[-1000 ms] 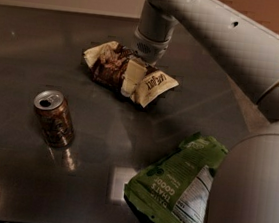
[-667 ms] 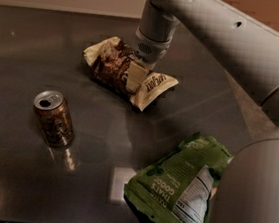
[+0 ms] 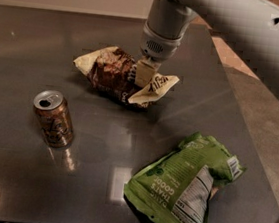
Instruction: Move brown chip bag near green rice chip bag
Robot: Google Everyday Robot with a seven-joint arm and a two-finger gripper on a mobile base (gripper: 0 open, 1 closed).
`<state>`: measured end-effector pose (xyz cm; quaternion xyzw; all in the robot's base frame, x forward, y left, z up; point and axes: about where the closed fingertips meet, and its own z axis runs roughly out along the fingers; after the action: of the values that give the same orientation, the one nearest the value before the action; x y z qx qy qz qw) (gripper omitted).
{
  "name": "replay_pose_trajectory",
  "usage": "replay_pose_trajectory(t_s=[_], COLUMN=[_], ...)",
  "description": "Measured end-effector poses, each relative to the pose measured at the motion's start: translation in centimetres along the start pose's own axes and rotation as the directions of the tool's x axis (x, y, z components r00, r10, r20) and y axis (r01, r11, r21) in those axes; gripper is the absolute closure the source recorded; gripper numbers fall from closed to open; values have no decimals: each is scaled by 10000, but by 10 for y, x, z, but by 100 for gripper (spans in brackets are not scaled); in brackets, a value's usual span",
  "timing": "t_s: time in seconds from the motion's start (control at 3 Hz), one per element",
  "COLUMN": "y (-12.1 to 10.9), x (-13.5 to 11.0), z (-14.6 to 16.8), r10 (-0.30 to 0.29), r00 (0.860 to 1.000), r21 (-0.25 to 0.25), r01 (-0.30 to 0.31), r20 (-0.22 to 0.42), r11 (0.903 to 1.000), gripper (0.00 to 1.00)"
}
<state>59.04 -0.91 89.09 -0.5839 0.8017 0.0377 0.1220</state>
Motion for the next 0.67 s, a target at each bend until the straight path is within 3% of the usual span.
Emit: replay_pose_trajectory(t_s=[0.33, 0.67], y=[28, 46], x=[20, 45], z=[-34, -63], r10=[-288, -197], r00=[9996, 9998], r21=[77, 283], r01=[288, 198], r20=[61, -38], r11=[9996, 9994], gripper=[100, 100])
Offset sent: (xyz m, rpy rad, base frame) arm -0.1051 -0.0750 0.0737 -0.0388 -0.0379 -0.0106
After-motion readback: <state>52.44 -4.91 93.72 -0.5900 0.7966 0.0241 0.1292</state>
